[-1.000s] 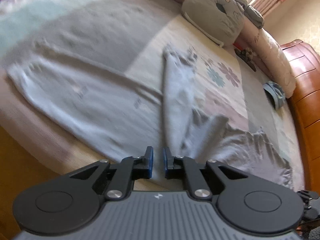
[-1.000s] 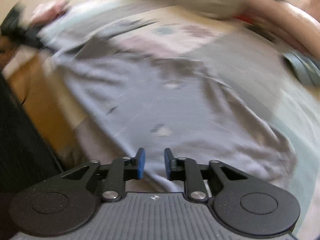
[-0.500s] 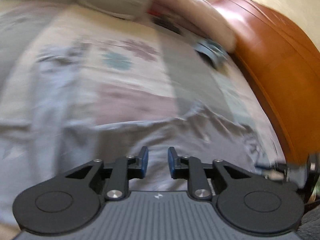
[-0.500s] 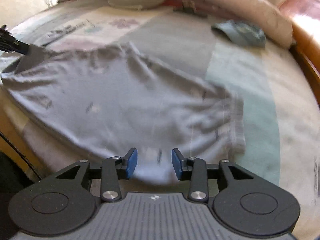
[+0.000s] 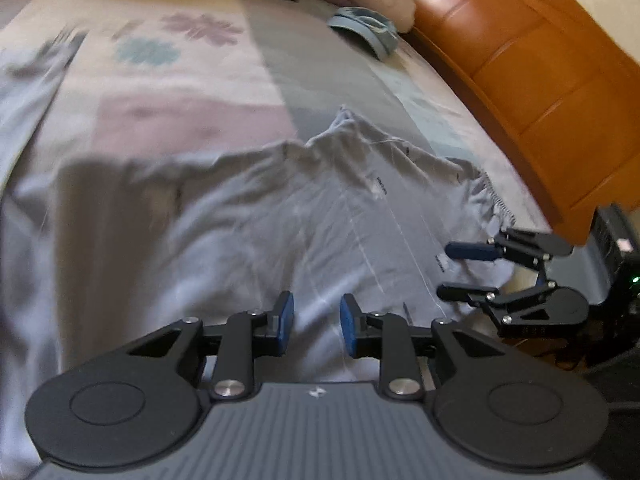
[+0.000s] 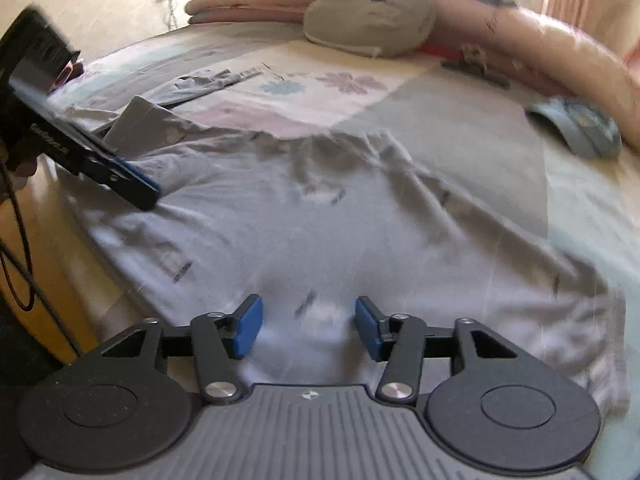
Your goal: Fold clothes
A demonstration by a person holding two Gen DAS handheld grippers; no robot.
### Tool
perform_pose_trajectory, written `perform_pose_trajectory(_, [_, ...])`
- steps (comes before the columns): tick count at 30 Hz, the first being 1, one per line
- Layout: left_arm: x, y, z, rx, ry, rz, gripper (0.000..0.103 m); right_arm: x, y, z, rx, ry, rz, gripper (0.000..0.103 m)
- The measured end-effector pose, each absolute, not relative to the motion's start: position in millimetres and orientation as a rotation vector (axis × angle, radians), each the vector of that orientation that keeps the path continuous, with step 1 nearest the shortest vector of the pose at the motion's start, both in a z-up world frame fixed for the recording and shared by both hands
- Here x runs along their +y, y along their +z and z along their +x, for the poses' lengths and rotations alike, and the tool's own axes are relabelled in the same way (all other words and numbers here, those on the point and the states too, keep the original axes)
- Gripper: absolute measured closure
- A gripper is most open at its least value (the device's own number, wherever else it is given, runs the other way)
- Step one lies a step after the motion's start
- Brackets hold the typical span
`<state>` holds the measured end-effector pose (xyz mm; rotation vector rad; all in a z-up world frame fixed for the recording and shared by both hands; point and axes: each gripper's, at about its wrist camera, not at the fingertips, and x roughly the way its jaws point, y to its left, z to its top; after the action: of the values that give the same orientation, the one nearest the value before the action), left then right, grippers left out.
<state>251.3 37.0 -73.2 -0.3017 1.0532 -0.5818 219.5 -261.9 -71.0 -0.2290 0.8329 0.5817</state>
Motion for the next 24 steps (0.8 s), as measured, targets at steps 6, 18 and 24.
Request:
perform_pose_trajectory(6, [28.9, -53.0, 287.6, 0.949, -0.603, -0.237, 0.073, -267.2, -54.4, 240.1, 0.824, 0.560, -0.171, 0.041])
perform_pose_trajectory(18, [52.6, -79.7, 309.6, 0.869, -0.431, -0.372, 0.072, -241.4, -49.2, 292.5, 0.745, 0.538, -0.068, 0.040])
perform_pose_trajectory(24, [75.4, -87.3, 302.7, 0.846, -0.401, -0.461, 0.071, -208.6, -58.8, 339.3, 0.763, 0.595, -0.056, 0.039])
